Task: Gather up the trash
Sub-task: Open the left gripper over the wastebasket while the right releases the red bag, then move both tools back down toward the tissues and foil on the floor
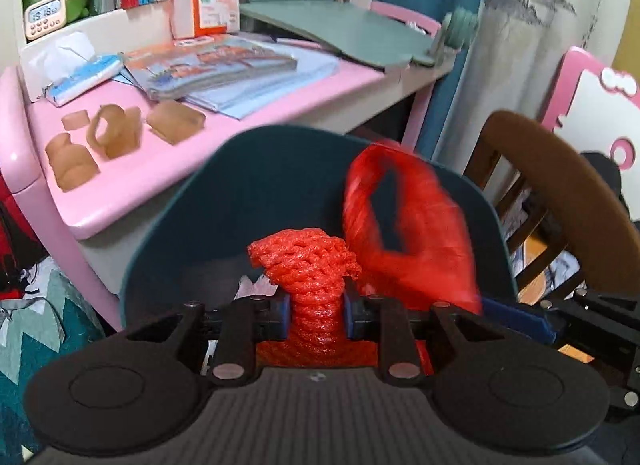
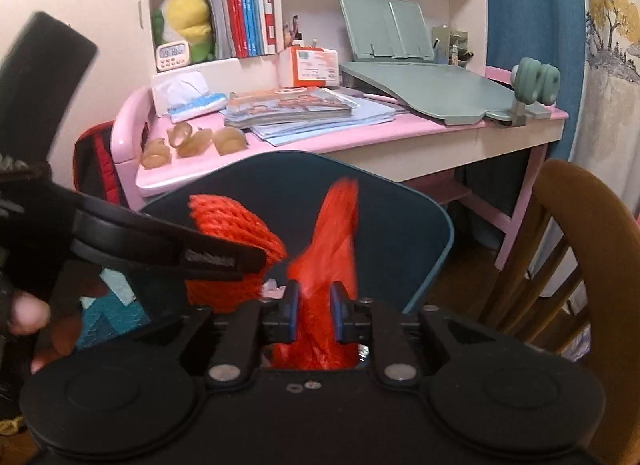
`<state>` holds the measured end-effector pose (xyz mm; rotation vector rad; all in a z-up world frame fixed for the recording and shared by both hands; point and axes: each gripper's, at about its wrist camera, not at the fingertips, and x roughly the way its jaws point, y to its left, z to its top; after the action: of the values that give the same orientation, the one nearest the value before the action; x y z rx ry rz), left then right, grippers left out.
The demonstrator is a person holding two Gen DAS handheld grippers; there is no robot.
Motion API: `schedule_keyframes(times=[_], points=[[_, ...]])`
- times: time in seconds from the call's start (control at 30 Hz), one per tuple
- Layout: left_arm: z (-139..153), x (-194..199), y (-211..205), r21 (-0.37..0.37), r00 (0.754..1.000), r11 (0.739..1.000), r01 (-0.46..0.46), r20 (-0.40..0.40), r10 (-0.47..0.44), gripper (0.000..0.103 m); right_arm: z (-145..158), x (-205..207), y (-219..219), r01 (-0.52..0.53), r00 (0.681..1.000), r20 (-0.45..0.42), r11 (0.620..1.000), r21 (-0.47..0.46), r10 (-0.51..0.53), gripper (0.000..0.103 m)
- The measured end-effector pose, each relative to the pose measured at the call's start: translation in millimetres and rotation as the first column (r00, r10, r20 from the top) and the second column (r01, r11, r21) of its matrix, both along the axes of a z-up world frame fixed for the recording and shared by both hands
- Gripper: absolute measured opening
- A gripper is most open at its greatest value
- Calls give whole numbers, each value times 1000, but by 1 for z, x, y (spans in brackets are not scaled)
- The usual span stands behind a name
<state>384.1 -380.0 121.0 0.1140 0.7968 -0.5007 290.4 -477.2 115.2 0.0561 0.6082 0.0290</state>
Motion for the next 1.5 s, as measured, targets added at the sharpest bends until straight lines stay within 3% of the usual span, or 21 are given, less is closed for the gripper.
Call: schedule_keyframes(times=[0.07, 0.17, 0.3, 0.47, 0.53, 0.63, 0.8, 1.07, 1.17, 1.33, 1.5], points=[[-2, 0, 0, 2, 1000, 1000, 3, -1, -3, 27, 0, -1, 3, 4, 1000, 5, 1000, -22, -4, 31], [-1, -2, 1, -6, 1000, 1000, 6, -5, -6, 31, 1, -4, 6, -4, 1000, 1, 1000, -31, 4, 30], [5, -8, 6, -20, 1000, 1000, -2, 18, 2, 59, 4, -13, 9, -9, 1000, 9, 999, -39, 10, 31], [18, -22, 17, -52, 999, 999, -5, 42, 7, 61, 17, -25, 12, -10, 999, 33, 999, -43, 11, 34], [24, -29, 23, -61, 999, 998, -12, 50, 15, 71, 24, -32, 14, -12, 999, 49, 999, -41, 14, 37], [34, -44, 36, -86, 997, 996, -27, 74, 33, 75, 35, -45, 17, -22, 997, 72, 1000, -12, 22, 45], [51, -69, 65, -134, 995, 990, -46, 83, 57, 83, 51, -65, 36, -56, 993, 103, 998, -17, 57, 49], [65, -116, 122, -144, 992, 987, -73, 96, 87, 90, 62, -96, 84, -150, 977, 149, 988, -36, 153, 51], [66, -135, 152, -153, 987, 983, -104, 103, 121, 98, 63, -102, 107, -196, 969, 146, 980, -32, 199, 51], [60, -160, 216, -213, 978, 963, -166, 92, 188, 101, 58, -108, 153, -284, 950, 125, 958, -25, 285, 52], [40, -177, 288, -245, 951, 928, -280, 62, 304, 103, 39, -104, 207, -383, 920, 84, 924, -15, 383, 52]])
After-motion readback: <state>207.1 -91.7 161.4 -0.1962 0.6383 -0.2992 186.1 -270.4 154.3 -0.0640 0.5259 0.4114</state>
